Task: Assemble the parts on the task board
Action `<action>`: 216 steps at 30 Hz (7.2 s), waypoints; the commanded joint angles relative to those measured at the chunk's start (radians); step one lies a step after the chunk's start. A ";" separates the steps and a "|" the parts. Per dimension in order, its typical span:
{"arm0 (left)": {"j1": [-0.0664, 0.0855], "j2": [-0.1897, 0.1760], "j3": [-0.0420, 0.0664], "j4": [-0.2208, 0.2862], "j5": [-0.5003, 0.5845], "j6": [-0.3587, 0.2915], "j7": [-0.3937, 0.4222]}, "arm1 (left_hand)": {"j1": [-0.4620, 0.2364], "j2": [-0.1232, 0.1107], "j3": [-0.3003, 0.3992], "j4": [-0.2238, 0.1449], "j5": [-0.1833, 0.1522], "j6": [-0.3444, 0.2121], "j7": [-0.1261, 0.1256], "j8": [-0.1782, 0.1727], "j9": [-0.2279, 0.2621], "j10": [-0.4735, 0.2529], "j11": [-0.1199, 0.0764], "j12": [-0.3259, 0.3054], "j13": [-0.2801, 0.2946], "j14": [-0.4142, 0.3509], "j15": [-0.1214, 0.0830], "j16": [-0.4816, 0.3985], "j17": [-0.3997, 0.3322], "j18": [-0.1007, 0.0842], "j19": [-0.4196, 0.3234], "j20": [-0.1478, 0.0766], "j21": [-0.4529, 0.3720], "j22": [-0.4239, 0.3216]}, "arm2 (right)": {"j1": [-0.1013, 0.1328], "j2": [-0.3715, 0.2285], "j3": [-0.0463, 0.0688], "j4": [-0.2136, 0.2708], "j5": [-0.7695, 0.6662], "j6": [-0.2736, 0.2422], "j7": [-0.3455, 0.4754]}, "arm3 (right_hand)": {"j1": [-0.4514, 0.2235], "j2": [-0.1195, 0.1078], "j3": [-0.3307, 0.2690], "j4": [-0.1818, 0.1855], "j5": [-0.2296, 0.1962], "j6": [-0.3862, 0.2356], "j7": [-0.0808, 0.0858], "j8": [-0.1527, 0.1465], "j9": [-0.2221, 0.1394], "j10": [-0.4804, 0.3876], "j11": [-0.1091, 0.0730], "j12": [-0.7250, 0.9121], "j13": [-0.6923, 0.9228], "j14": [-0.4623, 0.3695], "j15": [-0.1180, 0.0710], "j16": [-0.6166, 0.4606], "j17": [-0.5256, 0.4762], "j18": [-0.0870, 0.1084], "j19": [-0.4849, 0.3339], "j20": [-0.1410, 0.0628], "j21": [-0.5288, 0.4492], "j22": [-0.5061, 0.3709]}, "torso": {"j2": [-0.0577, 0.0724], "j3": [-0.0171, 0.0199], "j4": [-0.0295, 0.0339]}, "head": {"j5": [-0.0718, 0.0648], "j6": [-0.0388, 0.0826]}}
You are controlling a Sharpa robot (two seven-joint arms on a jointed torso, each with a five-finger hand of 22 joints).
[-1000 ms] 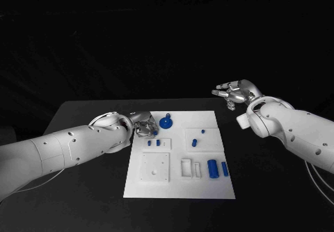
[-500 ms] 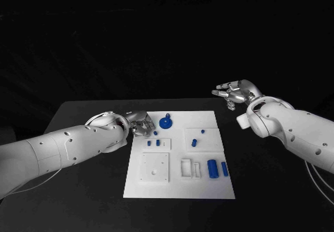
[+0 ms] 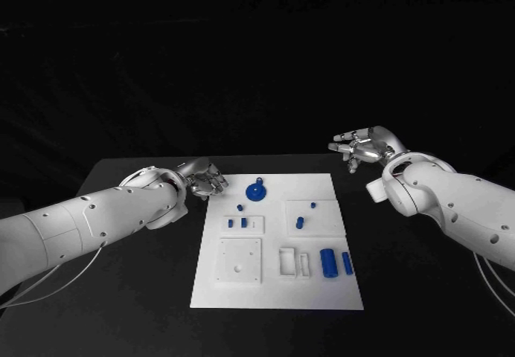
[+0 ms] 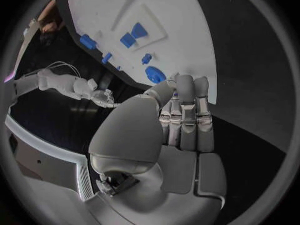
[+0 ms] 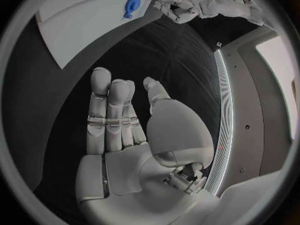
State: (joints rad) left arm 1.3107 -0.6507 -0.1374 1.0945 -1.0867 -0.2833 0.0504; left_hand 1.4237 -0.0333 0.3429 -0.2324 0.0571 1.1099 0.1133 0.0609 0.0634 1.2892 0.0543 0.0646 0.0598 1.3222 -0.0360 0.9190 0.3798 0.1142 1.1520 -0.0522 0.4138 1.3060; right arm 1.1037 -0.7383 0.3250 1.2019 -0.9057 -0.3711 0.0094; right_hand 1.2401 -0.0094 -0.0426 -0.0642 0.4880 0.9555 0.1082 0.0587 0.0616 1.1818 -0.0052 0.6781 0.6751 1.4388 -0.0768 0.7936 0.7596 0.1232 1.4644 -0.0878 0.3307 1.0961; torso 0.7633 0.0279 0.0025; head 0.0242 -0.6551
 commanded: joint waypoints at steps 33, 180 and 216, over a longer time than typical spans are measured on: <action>0.020 -0.093 0.016 0.181 0.785 -0.045 0.314 | -0.042 0.028 -0.116 0.100 0.009 -0.040 0.024 0.001 0.001 -0.203 0.084 -0.006 -0.001 -0.167 0.155 -0.858 -0.313 -0.044 -0.185 0.157 -0.347 -0.824 | -0.021 -0.029 -0.105 0.166 -0.752 0.229 -0.130 | 0.000 -0.086 0.338 -0.188 -0.177 0.144 0.011 0.003 0.001 -0.032 0.089 -0.619 -0.616 0.008 0.050 -0.026 -0.100 0.030 0.044 0.040 -0.013 -0.162 | 0.001 -0.0033 0.0044 | -0.050 0.036; 0.019 -0.094 0.016 0.178 0.810 -0.076 0.303 | -0.038 0.039 -0.190 0.104 -0.002 -0.047 0.025 0.001 0.001 -0.231 0.093 -0.005 -0.001 -0.198 0.168 -0.858 -0.312 -0.039 -0.131 0.168 -0.331 -1.115 | -0.048 0.009 -0.149 0.156 -0.840 0.071 -0.210 | 0.023 -0.120 0.706 -0.178 -0.312 0.333 -0.034 0.005 0.009 0.174 0.031 -0.617 -0.612 0.008 0.008 0.013 -0.102 0.014 0.031 -0.003 0.084 -0.095 | 0.000 -0.0018 0.0019 | -0.050 0.009; 0.021 -0.071 0.016 0.134 0.851 -0.102 0.292 | -0.035 0.040 -0.195 0.106 -0.001 -0.051 0.026 0.001 0.001 -0.226 0.091 -0.005 -0.001 -0.194 0.166 -0.857 -0.311 -0.039 -0.126 0.167 -0.326 -1.131 | -0.059 0.040 -0.117 0.366 -0.880 0.076 -0.224 | 0.029 -0.119 0.703 -0.176 -0.323 0.333 -0.034 0.005 0.009 0.174 0.031 -0.617 -0.612 0.008 0.009 0.015 -0.100 0.018 0.033 -0.001 0.077 -0.078 | -0.006 -0.0095 -0.0016 | 0.016 0.011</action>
State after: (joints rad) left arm 1.3298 -0.7258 -0.1230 1.2288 -0.2544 -0.3737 0.3402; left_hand 1.3817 0.0052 0.1517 -0.1267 0.0611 1.0661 0.1426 0.0609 0.0644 1.0660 0.1461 0.0617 0.0585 1.1308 0.1340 0.0641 0.0678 0.0618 1.0185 0.1141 0.0828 0.1753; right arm 1.0459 -0.6999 0.2069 1.5628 -1.7350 -0.3154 -0.2045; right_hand 1.2571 -0.1308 0.6595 -0.2414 0.1665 1.2830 0.0716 0.0605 0.0694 1.3522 0.0229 0.0566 0.0623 1.4487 -0.0604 0.8056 0.6585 0.1228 1.4644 -0.0836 0.4117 1.0171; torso 0.7589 0.0201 0.0015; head 0.0281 -0.6421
